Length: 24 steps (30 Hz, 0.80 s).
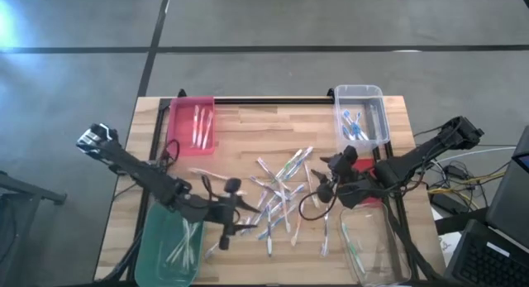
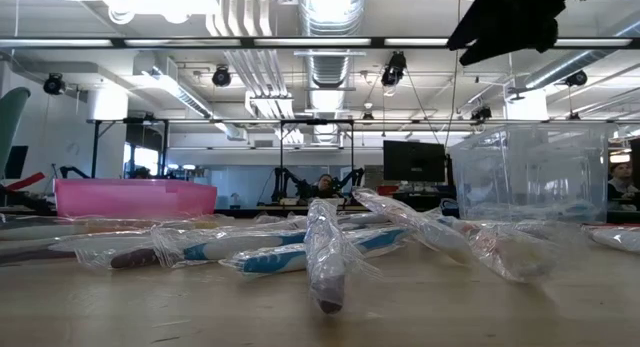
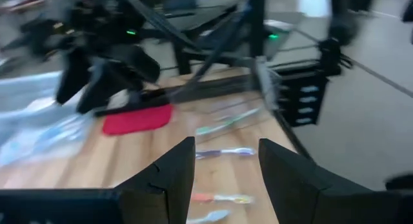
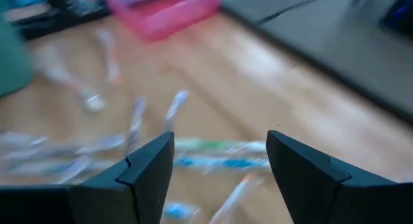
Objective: Pick & Place Toothbrushes
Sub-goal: Adjust the bottom transparent bin
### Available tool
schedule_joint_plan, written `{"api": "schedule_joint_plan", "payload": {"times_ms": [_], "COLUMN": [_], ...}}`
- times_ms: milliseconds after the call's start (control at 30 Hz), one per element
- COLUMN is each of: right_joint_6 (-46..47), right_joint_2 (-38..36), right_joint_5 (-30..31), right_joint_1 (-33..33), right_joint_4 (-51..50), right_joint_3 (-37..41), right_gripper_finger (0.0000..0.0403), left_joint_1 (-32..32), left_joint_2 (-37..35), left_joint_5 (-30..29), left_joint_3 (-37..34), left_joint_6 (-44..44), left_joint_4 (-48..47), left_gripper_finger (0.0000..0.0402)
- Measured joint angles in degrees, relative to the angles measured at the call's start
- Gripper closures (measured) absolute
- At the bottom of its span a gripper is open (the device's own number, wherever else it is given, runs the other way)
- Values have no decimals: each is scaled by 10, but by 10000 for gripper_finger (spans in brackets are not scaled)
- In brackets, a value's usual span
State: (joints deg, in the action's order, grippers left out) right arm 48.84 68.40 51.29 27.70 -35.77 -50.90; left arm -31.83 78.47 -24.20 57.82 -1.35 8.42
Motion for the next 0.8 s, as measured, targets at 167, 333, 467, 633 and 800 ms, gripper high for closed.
{"api": "schedule_joint_plan", "payload": {"times_ms": [167, 333, 467, 633, 800], "right_joint_6": [18, 126, 266, 393, 508], "right_joint_2": [1, 26, 77, 147, 205], "right_joint_5": [-155, -256, -345, -462, -488], "right_joint_1": [1, 16, 49, 121, 205], "right_joint_4": [-59, -193, -355, -478, -478], "right_joint_3": [-69, -148, -203, -258, -301], "right_gripper_finger": [186, 212, 234, 256, 274], "left_joint_1": [20, 32, 39, 48, 50], "left_joint_2": [32, 41, 38, 36, 36], "left_joint_5": [40, 41, 54, 77, 83], "left_joint_3": [0, 0, 0, 0, 0], "left_joint_6": [24, 25, 33, 39, 30], "left_joint_4": [29, 32, 32, 27, 18], "left_gripper_finger": [225, 225, 225, 225, 225]}}
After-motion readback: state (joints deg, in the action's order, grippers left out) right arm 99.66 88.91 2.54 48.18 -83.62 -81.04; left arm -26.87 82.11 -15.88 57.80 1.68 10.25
